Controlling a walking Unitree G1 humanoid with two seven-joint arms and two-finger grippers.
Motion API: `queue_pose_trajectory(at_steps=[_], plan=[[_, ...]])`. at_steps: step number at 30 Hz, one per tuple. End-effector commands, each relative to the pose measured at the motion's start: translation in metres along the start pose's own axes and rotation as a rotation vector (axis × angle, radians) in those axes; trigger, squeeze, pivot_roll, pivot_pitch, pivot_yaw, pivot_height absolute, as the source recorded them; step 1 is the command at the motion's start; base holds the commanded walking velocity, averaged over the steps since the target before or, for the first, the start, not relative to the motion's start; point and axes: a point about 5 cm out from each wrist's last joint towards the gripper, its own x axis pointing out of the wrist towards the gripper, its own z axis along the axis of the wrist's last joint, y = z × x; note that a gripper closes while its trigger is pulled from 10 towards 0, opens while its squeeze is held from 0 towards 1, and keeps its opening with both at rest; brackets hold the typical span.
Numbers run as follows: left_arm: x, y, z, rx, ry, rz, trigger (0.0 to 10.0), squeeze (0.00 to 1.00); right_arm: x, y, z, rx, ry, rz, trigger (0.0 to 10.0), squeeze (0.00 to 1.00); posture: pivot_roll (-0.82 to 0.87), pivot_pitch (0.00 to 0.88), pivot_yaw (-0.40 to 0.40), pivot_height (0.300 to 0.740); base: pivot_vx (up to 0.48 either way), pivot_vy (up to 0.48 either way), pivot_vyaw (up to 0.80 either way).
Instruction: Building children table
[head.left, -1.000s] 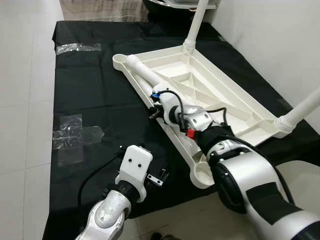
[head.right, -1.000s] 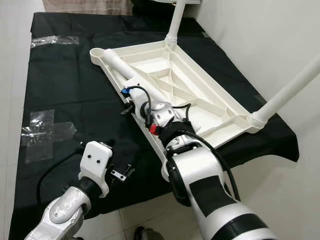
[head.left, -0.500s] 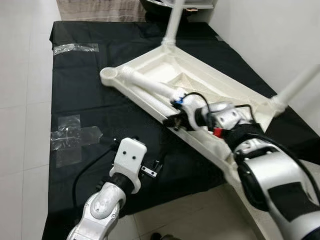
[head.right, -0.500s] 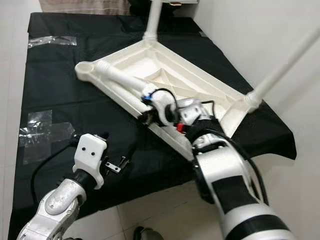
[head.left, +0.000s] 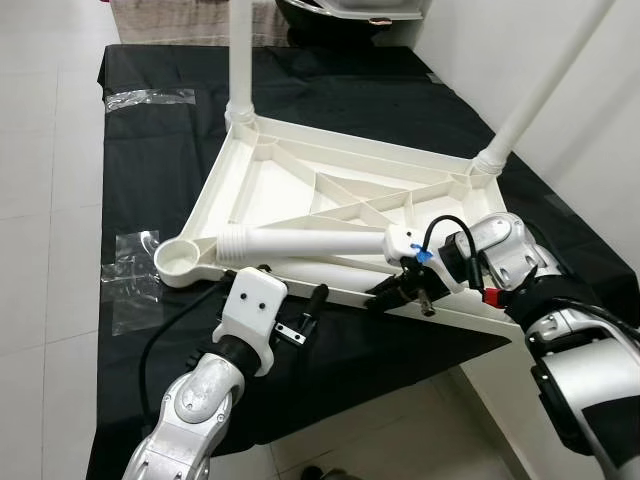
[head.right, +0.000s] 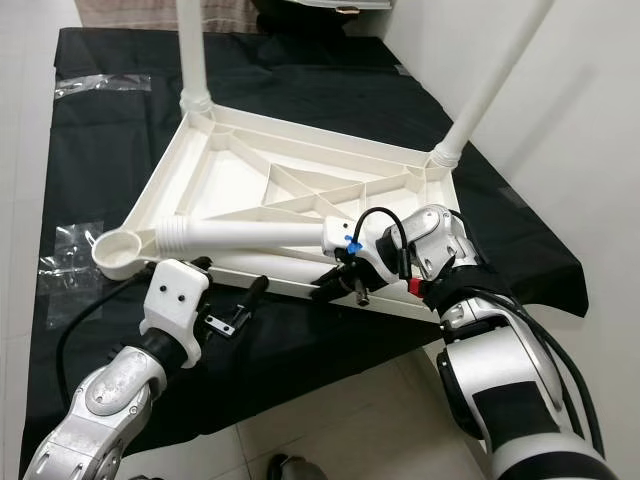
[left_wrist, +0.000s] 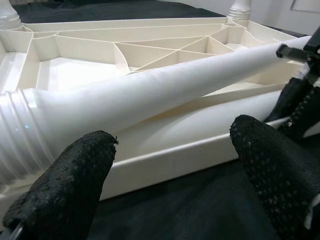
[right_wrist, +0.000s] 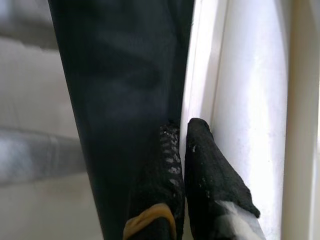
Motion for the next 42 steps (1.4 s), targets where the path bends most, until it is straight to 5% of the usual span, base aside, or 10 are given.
queue_pose_trajectory(at_steps=[1, 7, 13, 28, 29, 30, 32, 33, 34, 42], plan=[[0.000, -0.004, -0.003, -0.006, 0.007, -0.028, 10.0, 0.00, 0.010, 0.012, -0.026, -0.012, 0.180, 0.073, 0.0, 0.00, 0.01, 0.205, -0.161, 0.740, 0.000, 0.000, 0.00], [0.000, -0.005, -0.004, -0.012, 0.008, -0.031, 10.0, 0.00, -0.015, -0.003, -0.028, -0.103, 0.315, -0.116, 0.0, 0.00, 0.01, 0.192, -0.162, 0.740, 0.000, 0.000, 0.00], [0.001, -0.007, -0.005, -0.015, 0.005, -0.036, 10.0, 0.00, -0.028, -0.015, -0.016, -0.124, 0.305, -0.232, 0.0, 0.00, 0.01, 0.182, -0.164, 0.740, 0.000, 0.000, 0.00], [0.002, -0.008, -0.005, -0.018, 0.001, -0.039, 10.0, 0.00, -0.038, -0.028, -0.006, -0.247, 0.370, -0.400, 0.0, 0.00, 0.01, 0.177, -0.167, 0.740, 0.000, 0.000, 0.00], [0.002, -0.009, -0.005, -0.018, 0.001, -0.040, 10.0, 0.00, -0.038, -0.029, -0.006, -0.253, 0.382, -0.410, 2.0, 0.00, 0.01, 0.179, -0.166, 0.740, 0.000, 0.000, 0.00], [0.002, -0.009, -0.006, -0.018, 0.002, -0.040, 10.0, 0.00, -0.037, -0.029, -0.005, -0.234, 0.370, -0.408, 10.0, 0.00, 0.01, 0.179, -0.167, 0.740, 0.000, 0.000, 0.00], [0.002, -0.009, -0.006, -0.018, 0.002, -0.040, 10.0, 0.00, -0.037, -0.029, -0.005, -0.234, 0.370, -0.408, 10.0, 0.00, 0.01, 0.179, -0.167, 0.740, 0.000, 0.000, 0.00], [0.003, -0.009, -0.006, -0.018, 0.002, -0.040, 10.0, 0.00, -0.036, -0.029, -0.005, -0.210, 0.353, -0.394, 10.0, 0.13, 0.01, 0.179, -0.166, 0.740, 0.000, 0.000, 0.00], [0.003, -0.009, -0.006, -0.017, 0.003, -0.039, 10.0, 0.00, -0.035, -0.029, -0.001, -0.174, 0.296, -0.389, 10.0, 1.00, 0.01, 0.176, -0.166, 0.740, 0.000, 0.000, 0.00], [0.002, -0.009, -0.006, -0.022, 0.000, -0.039, 10.0, 0.00, -0.044, -0.028, 0.022, -0.081, -0.004, -0.279, 10.0, 1.00, 0.02, 0.171, -0.165, 0.740, 0.000, 0.000, 0.00]])
